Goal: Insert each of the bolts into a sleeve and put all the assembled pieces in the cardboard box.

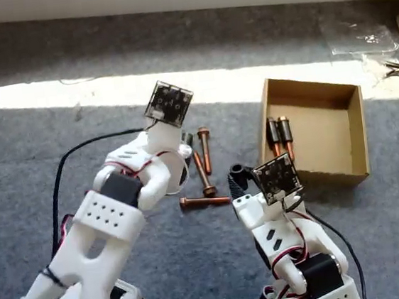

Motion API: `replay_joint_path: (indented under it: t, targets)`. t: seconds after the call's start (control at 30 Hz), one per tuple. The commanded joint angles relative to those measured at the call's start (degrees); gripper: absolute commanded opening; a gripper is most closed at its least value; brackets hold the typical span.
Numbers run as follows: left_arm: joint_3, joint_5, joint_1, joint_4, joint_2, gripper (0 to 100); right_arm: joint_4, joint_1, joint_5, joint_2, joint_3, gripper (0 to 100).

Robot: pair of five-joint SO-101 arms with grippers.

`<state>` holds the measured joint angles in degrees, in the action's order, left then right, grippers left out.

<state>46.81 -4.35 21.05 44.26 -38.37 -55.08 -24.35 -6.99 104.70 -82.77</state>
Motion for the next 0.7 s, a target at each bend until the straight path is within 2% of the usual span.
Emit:
replay_joint_path:
  t: [0.0, 0.13, 0.3, 0.53, 0.67]
  targets:
    - [-11.56, -3.78, 1.54, -0.18, 13.49, 0, 3.38, 0.75, -0.26, 0.66, -0.40, 0.5]
    - [-17.98, -6.86, 1.54, -0.09, 22.73, 0, 3.38, 1.01, -0.35, 0.66, -0.66, 0.5]
    - [-24.31, -7.03, 1.54, 0.09, 32.13, 0, 3.82, 5.32, -0.35, 0.66, -0.66, 0.5]
    - [-34.15, -10.11, 1.63, 0.26, 43.91, 0, 4.26, 5.58, -0.35, 0.66, -0.75, 0.5]
    - [-41.19, -10.73, 1.89, 4.40, 49.54, 0, 4.62, 5.58, -0.35, 0.66, -1.45, 0.5]
